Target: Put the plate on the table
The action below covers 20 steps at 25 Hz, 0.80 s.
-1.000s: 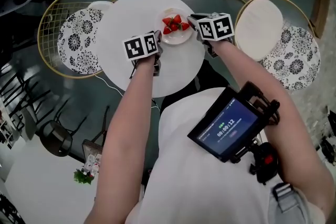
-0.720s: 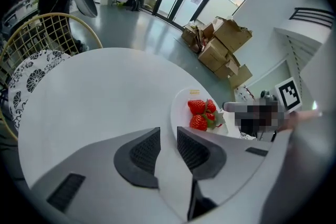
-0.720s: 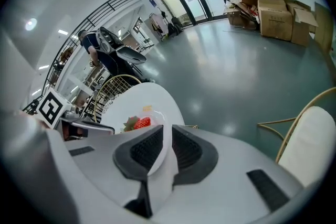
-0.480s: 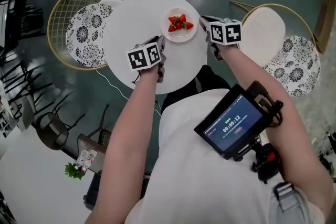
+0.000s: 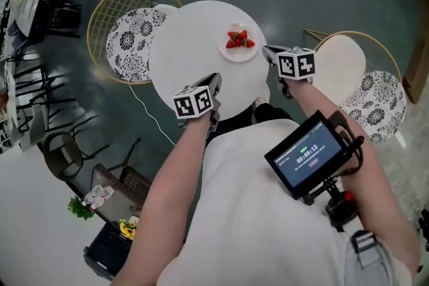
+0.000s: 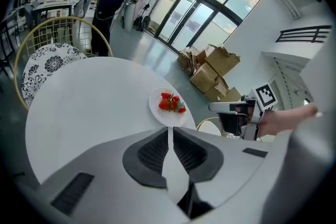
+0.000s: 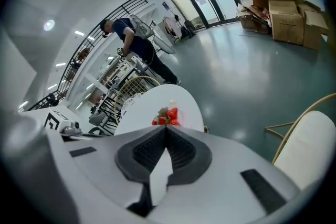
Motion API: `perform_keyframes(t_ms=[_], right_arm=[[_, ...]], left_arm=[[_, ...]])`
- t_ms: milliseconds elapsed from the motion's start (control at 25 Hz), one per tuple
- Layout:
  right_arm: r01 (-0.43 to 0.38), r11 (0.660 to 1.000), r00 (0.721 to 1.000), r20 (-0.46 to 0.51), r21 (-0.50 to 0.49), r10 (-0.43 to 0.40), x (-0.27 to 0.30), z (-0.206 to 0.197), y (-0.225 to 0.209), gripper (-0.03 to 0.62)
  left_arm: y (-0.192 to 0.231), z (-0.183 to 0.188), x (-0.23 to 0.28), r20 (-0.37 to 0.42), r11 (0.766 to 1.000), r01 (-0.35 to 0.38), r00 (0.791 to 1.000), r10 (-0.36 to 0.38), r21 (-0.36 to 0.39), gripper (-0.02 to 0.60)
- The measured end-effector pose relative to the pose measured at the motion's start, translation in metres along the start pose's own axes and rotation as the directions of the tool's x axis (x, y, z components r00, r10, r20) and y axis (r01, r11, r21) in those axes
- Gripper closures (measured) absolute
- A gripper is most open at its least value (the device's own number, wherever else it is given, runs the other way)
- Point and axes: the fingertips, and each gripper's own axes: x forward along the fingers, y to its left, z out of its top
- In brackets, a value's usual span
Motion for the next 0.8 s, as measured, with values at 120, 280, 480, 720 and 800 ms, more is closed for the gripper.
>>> perform_keyframes(t_ms=[120, 280, 480, 720, 800], right_arm=[[-0.055, 0.998, 0.998, 0.026, 0.005, 0.055, -0.016, 0.003, 0.015, 0.591], [-0.079, 0.997, 0.997, 0.026, 0.005, 0.079, -0.04, -0.016, 0.038, 0.591], [-0.149, 0.988, 0.987, 0.046, -0.044, 0.151, -0.055, -0.027, 0.076, 0.591], [-0.148, 0.983, 0.985, 0.07, -0.108, 0.156, -0.075, -0.045, 0.109, 0.591], [-0.138, 0.985, 0.986, 0.082, -0.108, 0.147, -0.083, -0.052, 0.118, 0.591]], left_arm=[[-0.002, -0.005, -0.019, 0.029, 1.0, -0.01, 1.0, 0.01, 0.012, 0.569], [-0.004, -0.02, -0.053, 0.069, 1.0, -0.004, 0.998, 0.005, -0.013, 0.576], [-0.016, -0.028, -0.072, 0.117, 0.999, 0.044, 0.992, -0.043, -0.01, 0.577], [-0.02, -0.05, -0.097, 0.136, 0.995, 0.094, 0.986, -0.095, 0.016, 0.577], [-0.021, -0.055, -0.108, 0.14, 0.993, 0.108, 0.984, -0.113, 0.041, 0.577]])
